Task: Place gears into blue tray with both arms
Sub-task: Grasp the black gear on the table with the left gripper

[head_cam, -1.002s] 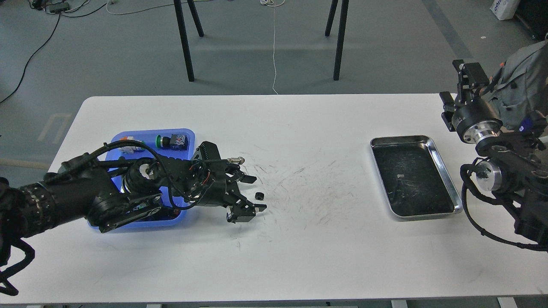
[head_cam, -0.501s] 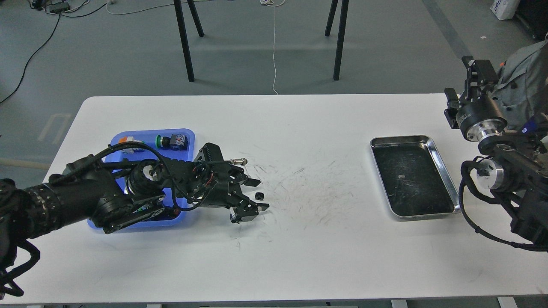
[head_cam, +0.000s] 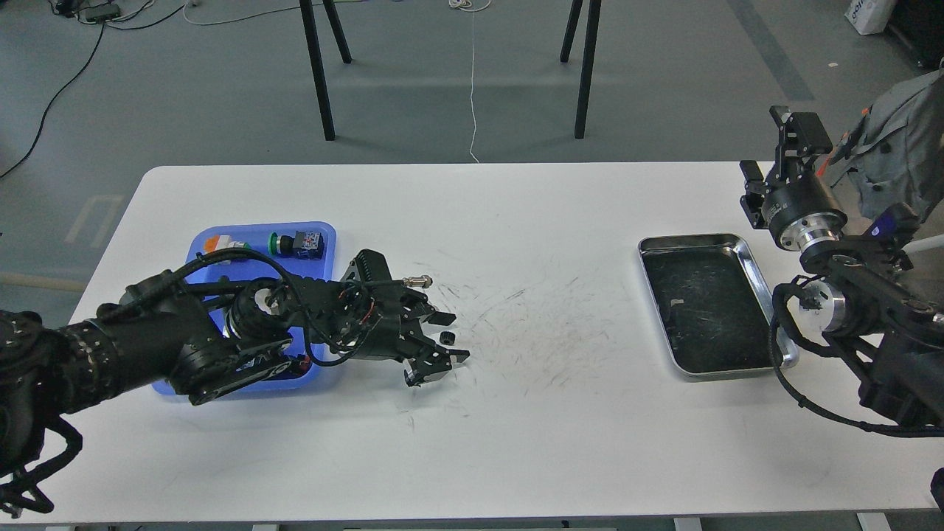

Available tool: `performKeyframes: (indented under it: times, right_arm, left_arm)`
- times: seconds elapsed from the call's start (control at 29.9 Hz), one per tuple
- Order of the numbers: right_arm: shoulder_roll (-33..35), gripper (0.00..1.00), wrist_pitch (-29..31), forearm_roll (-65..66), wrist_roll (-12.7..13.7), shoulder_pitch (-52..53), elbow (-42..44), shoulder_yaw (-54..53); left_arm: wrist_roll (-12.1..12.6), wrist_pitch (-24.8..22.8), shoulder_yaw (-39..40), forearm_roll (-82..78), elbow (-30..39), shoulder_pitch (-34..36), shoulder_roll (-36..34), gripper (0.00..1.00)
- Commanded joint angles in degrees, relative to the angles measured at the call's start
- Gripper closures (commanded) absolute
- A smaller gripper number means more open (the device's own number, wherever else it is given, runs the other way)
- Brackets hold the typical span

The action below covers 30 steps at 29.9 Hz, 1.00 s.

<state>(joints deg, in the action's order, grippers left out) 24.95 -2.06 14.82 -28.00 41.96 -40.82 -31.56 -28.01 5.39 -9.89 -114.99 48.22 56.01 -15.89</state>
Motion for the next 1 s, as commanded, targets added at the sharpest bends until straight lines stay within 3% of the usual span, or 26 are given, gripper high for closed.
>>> performKeyframes:
  times: [0.0, 0.6, 0.97]
  right_arm:
    - [0.27, 0.05, 0.03, 0.03, 0.00, -0.04, -0.66, 0.01]
    - [0.45, 0.05, -0.05, 0.30, 0.00, -0.92, -0.84, 0.27]
    - [0.36, 0.05, -0.05, 0.74, 0.00, -1.62, -0.75, 0.27]
  left_arm:
    - [0.01, 0.58, -0.04, -0.06, -1.28, -0.03, 0.07, 0.43]
    - [0.01, 0.67, -0.13, -0.15, -2.78, -1.43, 0.77, 0.49]
    - [0.01, 0.85, -0.13, -0.15, -2.78, -1.52, 0.77, 0.66]
